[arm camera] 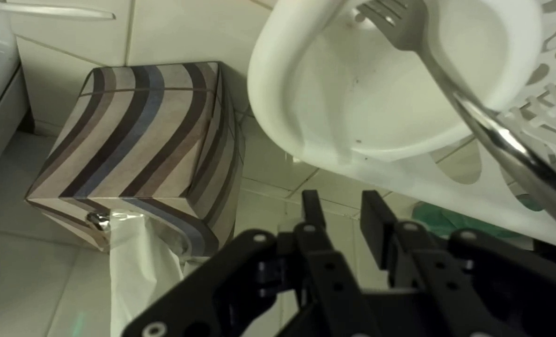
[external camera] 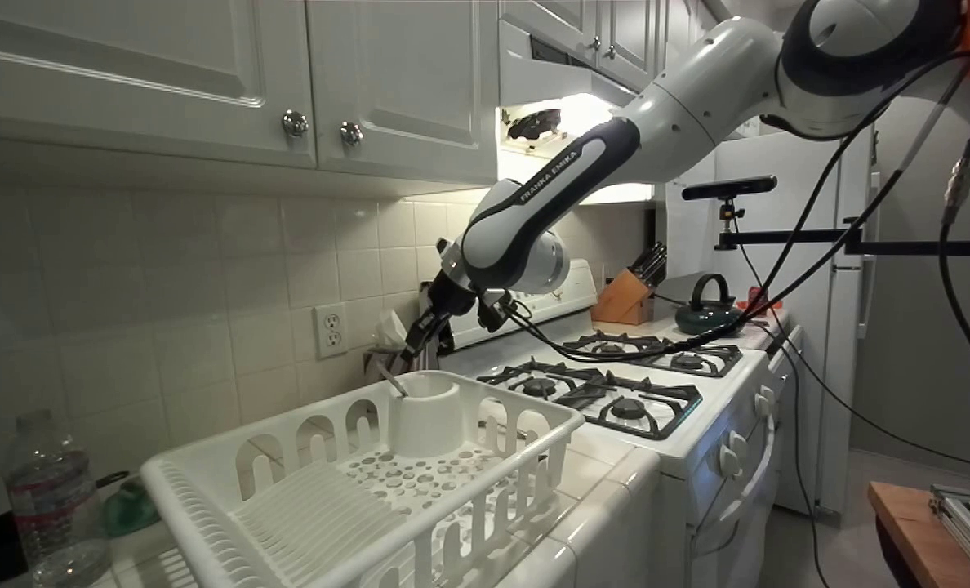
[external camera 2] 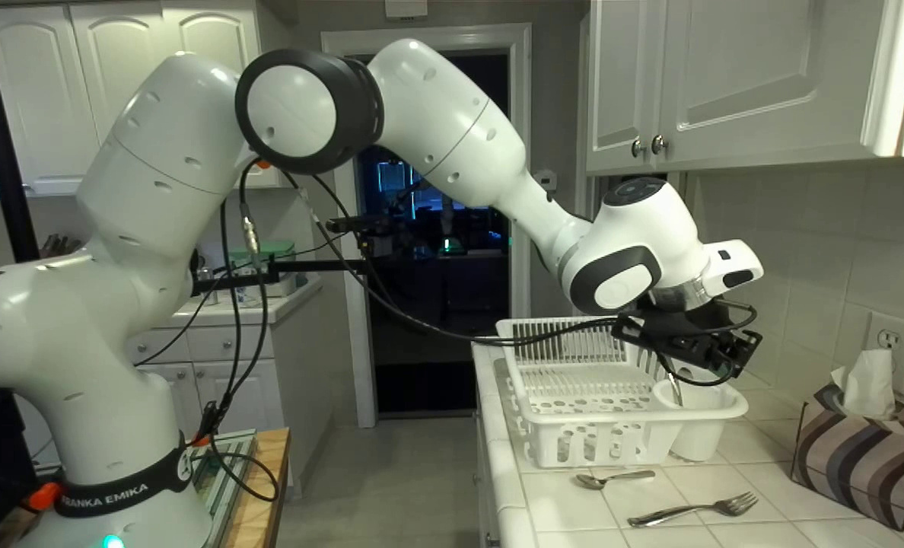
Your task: Pick up the two folks from the dish dryer and put them on the counter
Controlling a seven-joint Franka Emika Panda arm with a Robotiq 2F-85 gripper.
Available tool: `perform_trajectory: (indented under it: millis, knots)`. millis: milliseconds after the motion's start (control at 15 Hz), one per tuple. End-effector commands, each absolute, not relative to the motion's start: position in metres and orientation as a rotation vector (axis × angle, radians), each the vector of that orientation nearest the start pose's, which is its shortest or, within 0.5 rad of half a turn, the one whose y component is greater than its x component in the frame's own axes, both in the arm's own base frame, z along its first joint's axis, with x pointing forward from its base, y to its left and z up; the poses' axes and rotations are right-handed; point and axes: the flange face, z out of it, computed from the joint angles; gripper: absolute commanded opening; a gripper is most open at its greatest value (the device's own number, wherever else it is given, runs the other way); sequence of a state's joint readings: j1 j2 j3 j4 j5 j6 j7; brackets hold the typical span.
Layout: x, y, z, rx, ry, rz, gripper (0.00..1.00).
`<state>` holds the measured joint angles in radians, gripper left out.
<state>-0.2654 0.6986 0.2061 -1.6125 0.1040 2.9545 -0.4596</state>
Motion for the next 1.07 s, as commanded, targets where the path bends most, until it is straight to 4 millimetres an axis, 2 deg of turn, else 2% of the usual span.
perform_trajectory:
  millis: [0, 333, 400, 667, 1000]
  knots:
    - [0.733, -0.069, 0.308, -2.959, -0.334, -0.982, 0.6]
    - [0.73, -0.058, 0.315, -2.955, -0.426, -0.872, 0.96]
    - [0.729, -0.055, 0.317, -2.956, -0.441, -0.849, 0.99]
    - [0.724, -0.047, 0.321, -2.963, -0.512, -0.759, 1.0]
    - [0.721, -0.034, 0.316, -2.967, -0.585, -0.694, 1.0]
